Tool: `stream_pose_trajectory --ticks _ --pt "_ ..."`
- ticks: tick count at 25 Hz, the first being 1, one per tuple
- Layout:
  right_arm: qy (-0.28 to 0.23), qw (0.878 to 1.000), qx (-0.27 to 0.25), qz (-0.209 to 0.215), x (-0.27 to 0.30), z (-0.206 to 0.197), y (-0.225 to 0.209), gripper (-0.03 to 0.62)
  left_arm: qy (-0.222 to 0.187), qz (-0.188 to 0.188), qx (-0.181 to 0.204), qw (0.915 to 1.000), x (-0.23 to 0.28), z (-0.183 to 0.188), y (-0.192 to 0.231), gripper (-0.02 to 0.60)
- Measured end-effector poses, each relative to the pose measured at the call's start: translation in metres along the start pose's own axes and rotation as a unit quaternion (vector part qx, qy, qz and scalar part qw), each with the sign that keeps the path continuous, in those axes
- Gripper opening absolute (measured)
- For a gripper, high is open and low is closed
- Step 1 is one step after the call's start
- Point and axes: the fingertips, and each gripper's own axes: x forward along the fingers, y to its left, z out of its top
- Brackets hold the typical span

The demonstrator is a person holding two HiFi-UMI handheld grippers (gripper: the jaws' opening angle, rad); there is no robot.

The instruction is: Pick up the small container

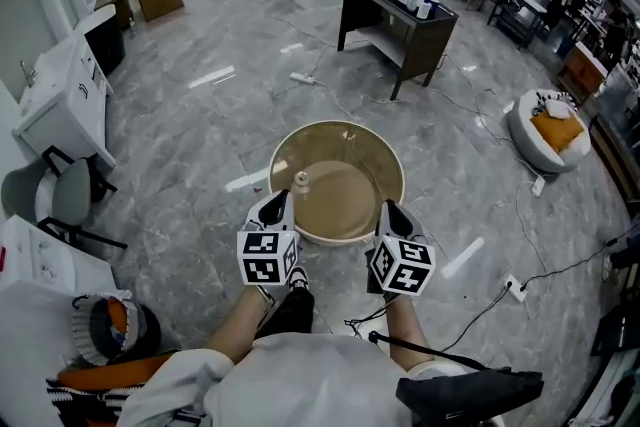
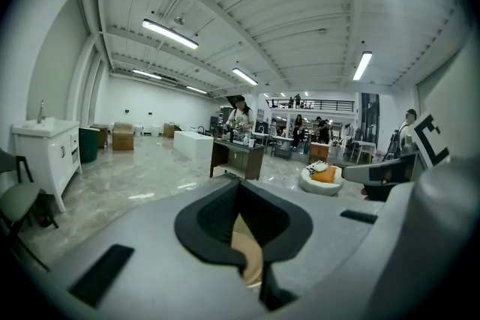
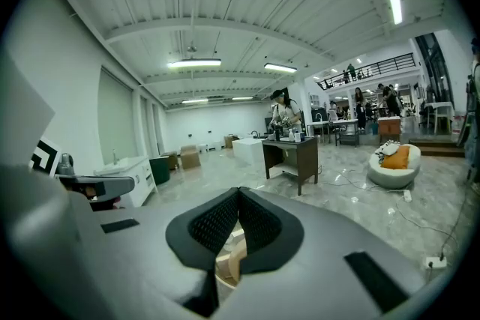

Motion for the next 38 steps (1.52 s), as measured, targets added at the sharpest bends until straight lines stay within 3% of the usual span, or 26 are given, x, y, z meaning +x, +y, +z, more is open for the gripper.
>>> stream_pose_trajectory --ticks 17,26,32,38 --pt "-0.003 1.0 -0.029 0.007 0.165 0.078 0.003 0.023 -0.014 -0.014 -0.008 0.9998 0.156 0.066 0.067 0.008" --pt "0.007 0.999 -0.04 0.018 0.251 0.101 0.008 0.023 -0.002 -0.007 -0.025 0.9997 0.229 0.078 0.11 0.008" --pt "0.023 0.999 -0.029 0.017 0.283 0.094 -0.007 0.023 0.024 -0.005 -0.024 0.9994 0.264 0.067 0.118 0.008" --pt "0.067 0.997 -0.015 0.043 0.309 0.061 -0.033 0.023 0.055 0.032 -0.027 0.9976 0.282 0.04 0.114 0.008"
